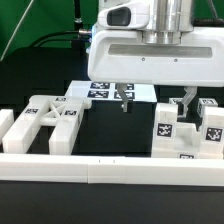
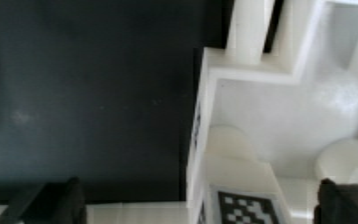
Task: Assemble chair
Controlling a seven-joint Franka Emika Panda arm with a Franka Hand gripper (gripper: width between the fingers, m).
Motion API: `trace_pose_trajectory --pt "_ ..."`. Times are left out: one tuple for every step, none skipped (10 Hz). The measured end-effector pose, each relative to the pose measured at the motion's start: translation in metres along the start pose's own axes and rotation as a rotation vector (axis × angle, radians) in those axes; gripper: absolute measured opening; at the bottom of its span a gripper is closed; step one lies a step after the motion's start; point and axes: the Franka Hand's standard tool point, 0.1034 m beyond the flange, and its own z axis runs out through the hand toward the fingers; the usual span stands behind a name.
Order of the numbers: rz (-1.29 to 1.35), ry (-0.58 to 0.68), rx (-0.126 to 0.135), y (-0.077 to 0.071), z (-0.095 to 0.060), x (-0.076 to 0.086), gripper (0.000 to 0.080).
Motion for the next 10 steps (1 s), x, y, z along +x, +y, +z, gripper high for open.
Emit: trace_pose_trajectory --pt "0.0 0.0 0.0 0.0 0.0 0.0 0.0649" --pt "0.002 -0.002 0.0 0.001 0.001 -0.001 0.0649" --pt "0.007 -0.008 -0.002 0.002 0.005 -0.004 0.0649" --pt "0.003 -0.006 -0.004 0.0 0.01 -0.006 0.0649" --pt "0.003 0.001 -0.006 -0.005 0.016 -0.008 0.0649" --pt "-0.001 0.005 -0.009 -0.006 0.021 -0.009 0.0649" --pt "-0.003 0.008 -0.014 -0.004 0.026 -0.01 0.0649" --pt "-0.004 0.009 -0.018 -0.003 0.029 -0.011 0.0649" --pt "-0.005 0.006 -0.021 -0.003 0.033 -0.013 0.0649" --pt "-0.007 0.003 -0.024 -0.003 0.038 -0.016 0.0649"
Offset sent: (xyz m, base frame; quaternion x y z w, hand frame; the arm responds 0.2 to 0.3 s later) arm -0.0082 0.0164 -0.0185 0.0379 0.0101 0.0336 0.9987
